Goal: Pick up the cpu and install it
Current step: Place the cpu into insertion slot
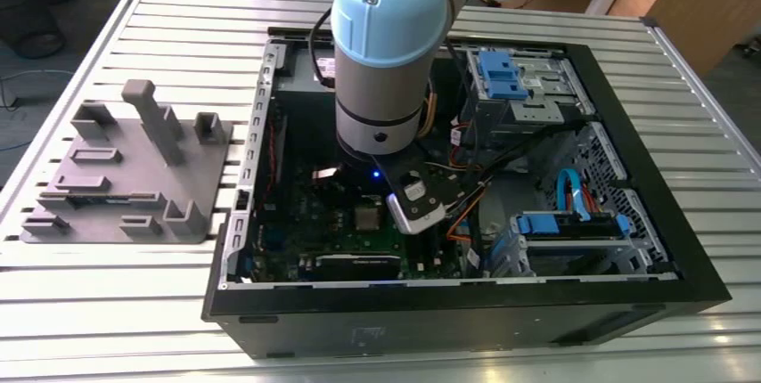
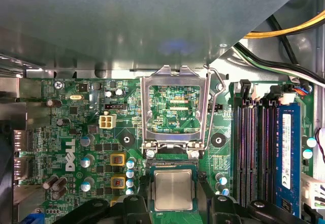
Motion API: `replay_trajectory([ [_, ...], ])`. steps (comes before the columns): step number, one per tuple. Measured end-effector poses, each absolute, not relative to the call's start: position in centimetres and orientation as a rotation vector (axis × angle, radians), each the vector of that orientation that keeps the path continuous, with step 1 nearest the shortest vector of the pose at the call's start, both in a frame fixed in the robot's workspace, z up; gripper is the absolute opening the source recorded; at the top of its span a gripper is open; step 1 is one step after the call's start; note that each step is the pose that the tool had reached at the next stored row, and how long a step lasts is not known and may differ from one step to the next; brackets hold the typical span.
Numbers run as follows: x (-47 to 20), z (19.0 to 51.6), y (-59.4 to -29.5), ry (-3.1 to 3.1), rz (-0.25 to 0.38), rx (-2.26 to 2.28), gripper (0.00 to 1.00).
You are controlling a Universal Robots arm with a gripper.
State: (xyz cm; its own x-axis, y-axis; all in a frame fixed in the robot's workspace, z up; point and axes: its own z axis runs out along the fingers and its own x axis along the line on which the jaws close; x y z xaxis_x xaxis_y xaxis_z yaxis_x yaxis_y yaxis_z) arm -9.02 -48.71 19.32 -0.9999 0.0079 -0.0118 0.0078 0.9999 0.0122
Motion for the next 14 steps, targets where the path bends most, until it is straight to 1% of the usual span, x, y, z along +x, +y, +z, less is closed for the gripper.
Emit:
replay_trajectory([
  [3,-9.02,19.27,-48.70,3.130,0.016,0.012,0.48],
  [7,-9.02,19.24,-48.71,3.130,-0.004,0.013,0.48],
  [14,-9.05,19.17,-48.71,3.130,-0.005,0.013,0.48],
])
